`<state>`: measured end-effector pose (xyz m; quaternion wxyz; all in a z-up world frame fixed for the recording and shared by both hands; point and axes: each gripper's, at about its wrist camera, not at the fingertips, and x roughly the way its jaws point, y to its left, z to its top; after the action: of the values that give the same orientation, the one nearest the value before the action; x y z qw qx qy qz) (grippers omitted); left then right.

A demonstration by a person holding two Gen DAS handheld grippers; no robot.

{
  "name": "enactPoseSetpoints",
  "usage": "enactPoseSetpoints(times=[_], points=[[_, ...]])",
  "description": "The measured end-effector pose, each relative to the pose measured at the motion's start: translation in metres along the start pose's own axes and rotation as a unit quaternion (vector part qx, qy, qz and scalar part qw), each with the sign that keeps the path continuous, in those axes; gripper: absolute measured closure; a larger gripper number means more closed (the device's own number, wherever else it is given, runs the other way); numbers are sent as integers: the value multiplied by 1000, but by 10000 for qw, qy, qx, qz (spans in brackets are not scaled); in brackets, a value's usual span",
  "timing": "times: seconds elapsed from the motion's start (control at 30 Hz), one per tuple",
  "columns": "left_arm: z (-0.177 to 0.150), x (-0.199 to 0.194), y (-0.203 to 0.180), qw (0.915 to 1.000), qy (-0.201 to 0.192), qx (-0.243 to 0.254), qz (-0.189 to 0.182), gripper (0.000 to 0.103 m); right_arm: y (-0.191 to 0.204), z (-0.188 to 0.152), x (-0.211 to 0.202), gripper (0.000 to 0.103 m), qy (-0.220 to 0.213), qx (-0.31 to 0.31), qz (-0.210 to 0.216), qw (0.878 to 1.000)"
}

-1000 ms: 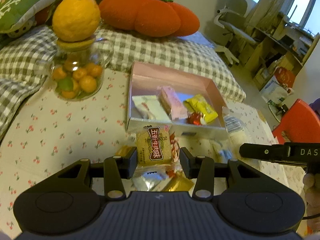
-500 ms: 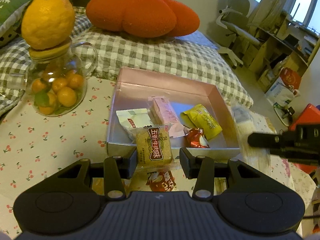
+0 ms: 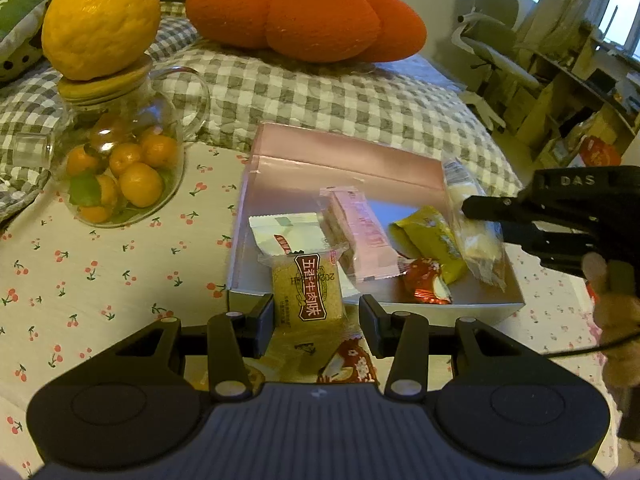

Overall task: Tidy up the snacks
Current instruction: 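Lower the cake packet into the box with the left tool while the right lowers the clear packet in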

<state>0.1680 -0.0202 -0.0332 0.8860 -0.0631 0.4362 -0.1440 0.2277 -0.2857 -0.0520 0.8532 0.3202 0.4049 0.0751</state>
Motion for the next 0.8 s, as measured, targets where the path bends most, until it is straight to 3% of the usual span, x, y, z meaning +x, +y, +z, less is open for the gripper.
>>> enactPoseSetpoints(times=[0.47, 0.7, 0.8], points=[[12, 7, -7, 10000, -61, 56, 52, 61, -8, 11, 33, 81, -171, -201, 53, 9996], [25, 16, -17, 9991, -214, 282, 211, 61, -10, 12, 28, 76, -235, -126, 291, 9992], [30, 25, -16, 9988, -270, 306, 281, 61, -10, 13, 25, 66, -246, -99, 295, 9992]])
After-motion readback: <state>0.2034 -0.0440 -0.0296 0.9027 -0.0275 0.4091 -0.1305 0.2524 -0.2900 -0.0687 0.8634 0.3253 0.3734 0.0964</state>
